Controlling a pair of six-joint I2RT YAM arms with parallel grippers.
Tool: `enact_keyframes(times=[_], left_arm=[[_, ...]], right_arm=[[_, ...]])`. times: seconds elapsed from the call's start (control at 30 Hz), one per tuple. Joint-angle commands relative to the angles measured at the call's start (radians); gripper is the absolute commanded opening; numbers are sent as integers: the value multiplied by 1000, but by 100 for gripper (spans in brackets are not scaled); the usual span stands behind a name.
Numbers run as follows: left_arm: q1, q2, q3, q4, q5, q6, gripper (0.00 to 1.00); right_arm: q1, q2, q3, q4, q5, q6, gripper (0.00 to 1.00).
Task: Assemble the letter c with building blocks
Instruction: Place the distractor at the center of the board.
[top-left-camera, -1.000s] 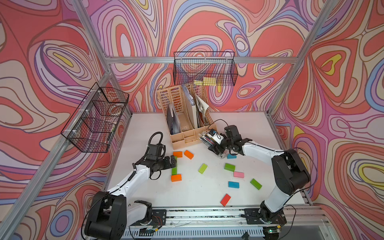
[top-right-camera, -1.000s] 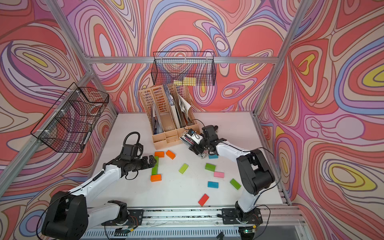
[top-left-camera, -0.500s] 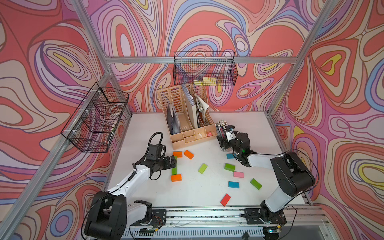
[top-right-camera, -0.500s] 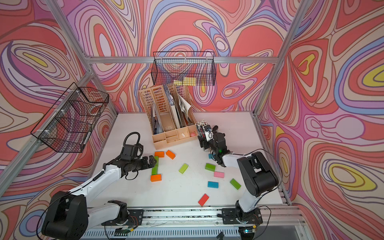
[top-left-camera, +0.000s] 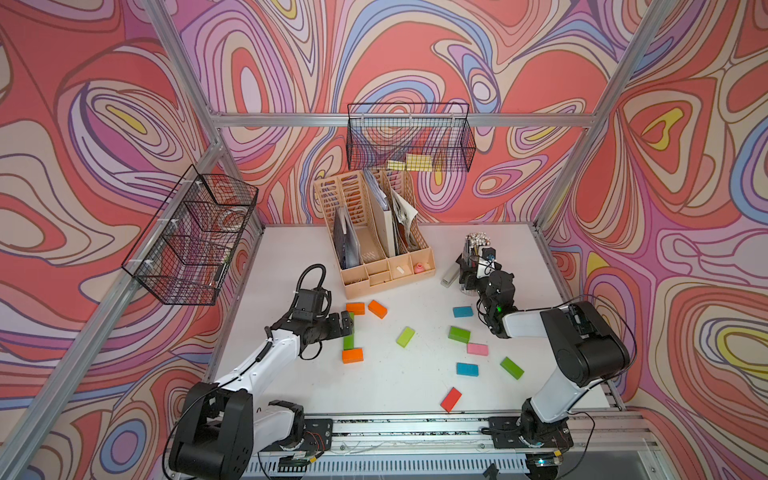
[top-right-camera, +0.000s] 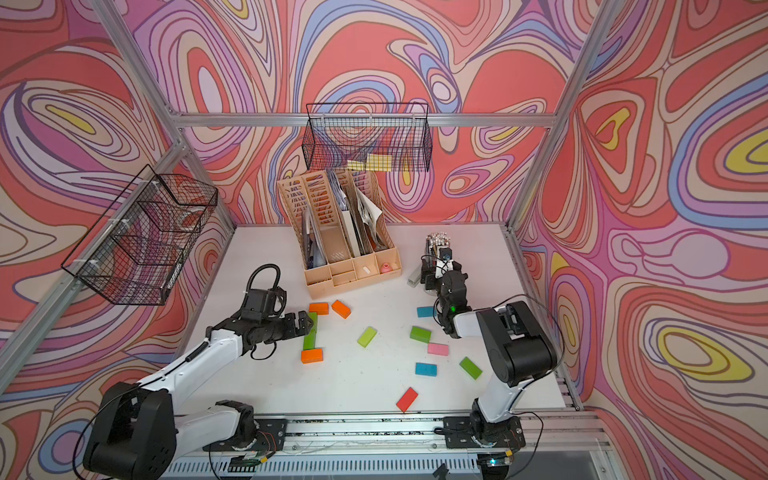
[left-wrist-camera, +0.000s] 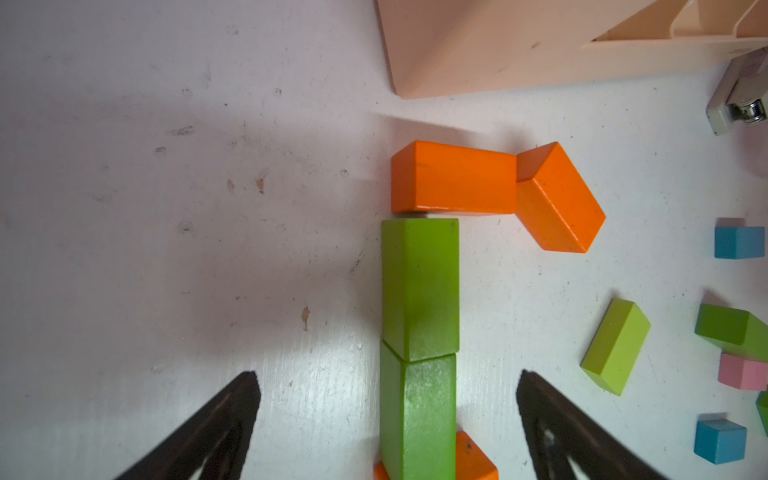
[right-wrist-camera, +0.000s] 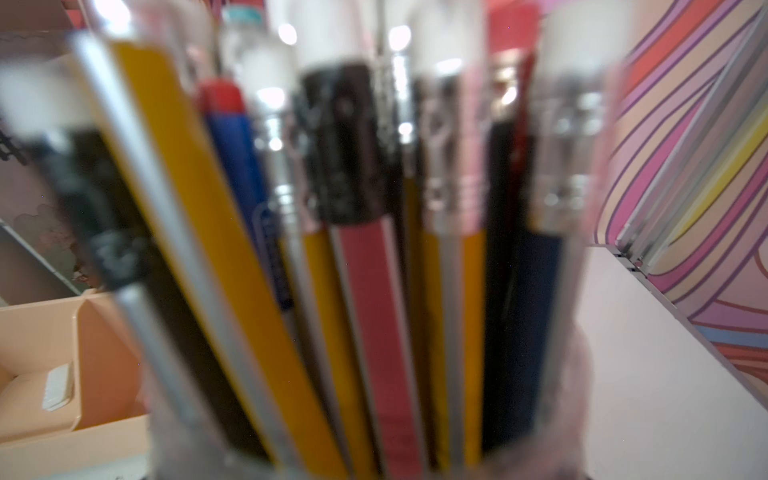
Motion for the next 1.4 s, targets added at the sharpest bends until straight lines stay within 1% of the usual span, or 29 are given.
enact_keyframes(times=[0.0, 0.13, 0.2, 0.43, 0.53, 0.63, 0.7, 0.83, 0.97, 1.2, 1.37], left_arm=[[5, 3, -10, 13, -3, 11, 99], [5, 7, -9, 15, -5, 11, 99], [5, 10, -8, 14, -3, 13, 99], [5, 9, -7, 12, -7, 14, 100], [5, 7, -7, 12, -7, 14, 99], [5, 9, -7, 13, -6, 14, 99], [5, 12, -7, 13, -4, 15, 99], [5, 11, -6, 11, -4, 14, 99], [5, 7, -6, 10, -7, 15, 99], [5, 4, -7, 9, -4, 15, 99], [5, 0, -7, 8, -6, 14, 99]], right_arm=[[-17, 16, -6, 209, 63, 30, 81], [-31, 34, -8, 247, 99, 32, 81], [-37, 75, -11, 271, 112, 26, 81], [-49, 118, -6, 282, 158, 11, 81], [-49, 161, -19, 344, 166, -10, 82], [-49, 225, -51, 472, 163, -38, 82], [-49, 251, -56, 499, 168, -56, 83], [-49, 260, -44, 495, 161, -63, 87], [-49, 263, -38, 495, 186, -65, 98], [-49, 264, -37, 495, 209, -79, 98], [-49, 239, -56, 496, 228, -99, 98]])
